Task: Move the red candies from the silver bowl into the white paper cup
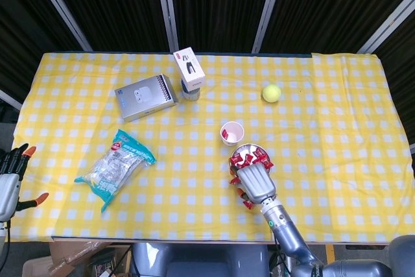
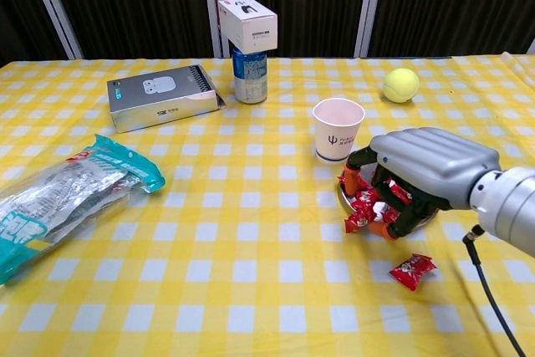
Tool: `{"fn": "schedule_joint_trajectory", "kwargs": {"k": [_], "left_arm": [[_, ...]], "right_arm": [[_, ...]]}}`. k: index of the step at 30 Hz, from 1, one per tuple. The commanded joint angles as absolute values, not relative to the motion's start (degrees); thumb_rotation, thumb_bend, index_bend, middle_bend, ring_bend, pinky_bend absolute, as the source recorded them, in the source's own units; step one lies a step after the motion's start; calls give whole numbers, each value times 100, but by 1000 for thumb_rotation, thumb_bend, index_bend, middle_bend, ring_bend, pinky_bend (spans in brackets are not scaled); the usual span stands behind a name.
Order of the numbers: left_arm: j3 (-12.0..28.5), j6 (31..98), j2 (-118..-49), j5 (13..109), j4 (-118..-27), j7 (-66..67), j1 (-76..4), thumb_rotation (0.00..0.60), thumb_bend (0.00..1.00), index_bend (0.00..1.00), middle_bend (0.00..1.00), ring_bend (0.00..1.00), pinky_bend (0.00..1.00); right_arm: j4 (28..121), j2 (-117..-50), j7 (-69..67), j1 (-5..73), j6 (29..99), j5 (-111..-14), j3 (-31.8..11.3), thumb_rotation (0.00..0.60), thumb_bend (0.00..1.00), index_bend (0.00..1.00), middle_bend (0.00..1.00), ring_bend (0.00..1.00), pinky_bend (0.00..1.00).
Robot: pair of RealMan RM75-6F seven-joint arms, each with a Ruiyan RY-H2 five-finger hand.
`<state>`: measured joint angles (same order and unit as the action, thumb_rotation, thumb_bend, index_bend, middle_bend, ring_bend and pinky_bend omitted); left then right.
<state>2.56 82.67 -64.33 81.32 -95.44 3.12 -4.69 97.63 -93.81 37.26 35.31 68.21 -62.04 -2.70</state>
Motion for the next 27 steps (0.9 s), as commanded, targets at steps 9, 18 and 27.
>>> {"fn": "schedule_joint_trajectory", "kwargs": {"k": [9, 18, 27], "left_arm": [[263, 8202, -6400, 8099, -9525, 201, -486, 600, 38, 0, 0, 0, 0], [264, 8183, -6391, 8095, -9530, 182, -495, 600, 38, 0, 0, 0, 0], [259, 8191, -6386, 8105, -9547, 173, -490, 600, 38, 0, 0, 0, 0]], "right_arm": [[9072, -9796, 3679, 3648, 6459, -5883, -463, 600, 327, 508, 790, 895, 906], [8795, -9930, 3475, 3627, 6344, -5884, -519, 600, 505, 654, 790, 895, 906], [9617, -9529, 3524, 3669, 6615, -6292, -742, 600, 513, 661, 790, 895, 906]]}}
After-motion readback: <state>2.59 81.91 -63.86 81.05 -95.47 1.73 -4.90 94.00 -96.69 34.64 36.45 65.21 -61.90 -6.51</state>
